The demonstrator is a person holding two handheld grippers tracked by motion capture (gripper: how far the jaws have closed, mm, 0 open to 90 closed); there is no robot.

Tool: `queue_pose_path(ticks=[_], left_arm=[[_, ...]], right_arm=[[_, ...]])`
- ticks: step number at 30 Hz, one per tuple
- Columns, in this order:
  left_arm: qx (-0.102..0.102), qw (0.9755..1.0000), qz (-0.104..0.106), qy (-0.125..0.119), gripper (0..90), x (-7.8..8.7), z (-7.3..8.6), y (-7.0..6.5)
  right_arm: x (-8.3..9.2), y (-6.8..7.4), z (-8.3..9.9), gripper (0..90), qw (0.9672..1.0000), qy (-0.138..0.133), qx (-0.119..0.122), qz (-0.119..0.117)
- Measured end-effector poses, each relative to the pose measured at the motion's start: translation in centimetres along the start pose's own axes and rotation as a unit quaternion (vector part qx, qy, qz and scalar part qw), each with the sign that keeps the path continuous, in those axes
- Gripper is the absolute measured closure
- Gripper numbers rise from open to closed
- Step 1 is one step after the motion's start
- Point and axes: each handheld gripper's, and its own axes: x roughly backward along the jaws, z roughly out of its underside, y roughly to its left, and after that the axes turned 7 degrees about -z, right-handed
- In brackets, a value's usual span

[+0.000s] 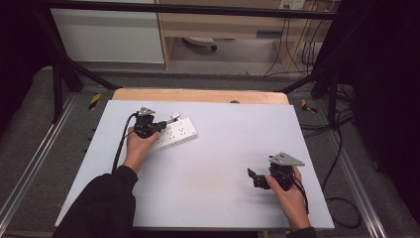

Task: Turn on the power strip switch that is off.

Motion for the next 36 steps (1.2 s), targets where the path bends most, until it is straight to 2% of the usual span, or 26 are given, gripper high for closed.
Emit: queue_pose_path(ticks=[3,9,19,29,36], left_arm=[[-0.003,1.0,-0.002,-0.003,89.4,0.01,-0.01,-0.08],[-0.005,0.9999,-0.005,-0.012,81.4,0.09,-0.16,-0.33],[-0.005,0.9997,-0.008,-0.023,62.1,0.16,-0.31,-0.53],[0.01,0.9994,0.007,-0.032,37.0,0.24,-0.46,-0.59],[0.025,0.9987,0.011,-0.042,11.8,0.64,-0.78,-0.73]], right_arm=[[0.01,-0.03,0.0,3.0,1.0,0.0,0.0,0.0],[0.0,-0.03,0.01,3.0,1.0,0.0,0.001,0.0],[0.0,-0.03,0.0,3.0,1.0,0.001,0.0,0.0],[0.0,-0.03,0.01,3.0,1.0,0.001,0.001,0.0],[0.01,0.01,0.0,3.0,1.0,0.0,-0.001,0.0]])
